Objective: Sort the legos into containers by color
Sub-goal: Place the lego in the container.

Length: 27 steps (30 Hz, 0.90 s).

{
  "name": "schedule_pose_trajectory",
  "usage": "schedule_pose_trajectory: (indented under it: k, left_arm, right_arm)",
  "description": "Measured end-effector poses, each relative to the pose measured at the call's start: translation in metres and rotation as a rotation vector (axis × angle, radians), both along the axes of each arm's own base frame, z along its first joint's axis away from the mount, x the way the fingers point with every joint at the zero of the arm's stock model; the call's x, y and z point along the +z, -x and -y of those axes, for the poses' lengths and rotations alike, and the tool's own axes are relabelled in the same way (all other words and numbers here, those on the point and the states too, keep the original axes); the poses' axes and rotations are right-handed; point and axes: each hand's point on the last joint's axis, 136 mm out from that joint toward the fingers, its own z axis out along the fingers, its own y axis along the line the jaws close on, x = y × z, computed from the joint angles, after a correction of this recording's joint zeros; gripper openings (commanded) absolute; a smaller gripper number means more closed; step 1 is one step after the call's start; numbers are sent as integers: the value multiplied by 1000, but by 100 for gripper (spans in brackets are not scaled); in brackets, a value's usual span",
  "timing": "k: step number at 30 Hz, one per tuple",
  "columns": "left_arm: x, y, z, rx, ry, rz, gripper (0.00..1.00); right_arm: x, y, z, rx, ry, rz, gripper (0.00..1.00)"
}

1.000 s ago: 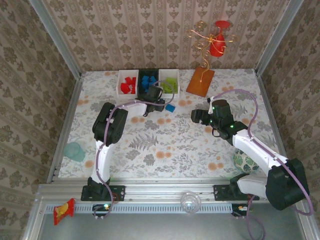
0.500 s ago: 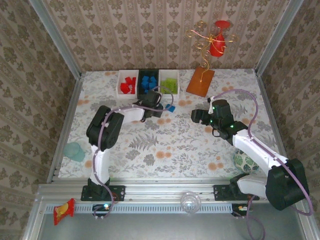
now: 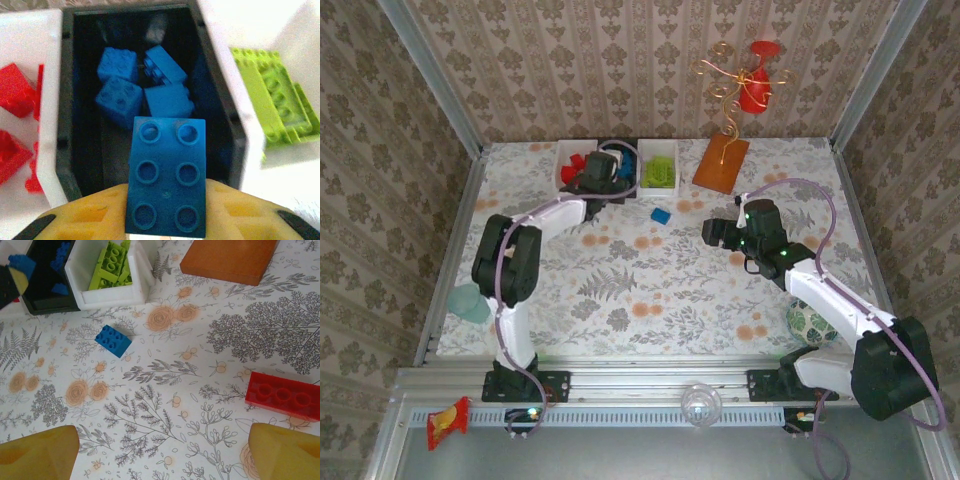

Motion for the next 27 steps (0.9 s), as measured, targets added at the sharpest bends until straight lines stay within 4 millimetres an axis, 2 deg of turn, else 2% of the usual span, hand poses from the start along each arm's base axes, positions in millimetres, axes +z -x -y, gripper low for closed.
schedule_pose_trajectory:
  k: [3,6,12,14,17,19,21,23,25,27]
  left_arm:
    - [-5,-24,-7,21,0,-6,45]
    - [-12,-35,-10,28,-12,-22,51]
    - [-5,-29,-4,2,-7,-23,61]
    - [-2,-16,-4,-11,-2,-27,64]
    - [8,15,0,-36,24,-21,68]
    - [15,41,12,-80,50,-3,70]
    - [16,68,34,-153,77,10,72]
    - [8,90,56,-227,96,7,75]
    - [-11,112,76,-303,101,-21,77]
    - [-29,123,86,-347,92,-56,78]
  right_arm:
    - [0,0,0,0,-1,2,89]
    - [0,0,0,0,-1,2,89]
    - [0,0,-3,-1,-22,-6,89]
    - [-3,-2,-5,4,-30,-12,89]
    - [-9,-2,-6,5,-29,-31,89]
    - [-10,-2,-6,5,-28,-34,89]
    - [-10,-2,-6,5,-28,-33,89]
    - [-10,-2,-6,5,-27,-34,89]
    - [-10,-2,-6,5,-28,-33,89]
    - [-10,-2,-6,6,-28,-33,89]
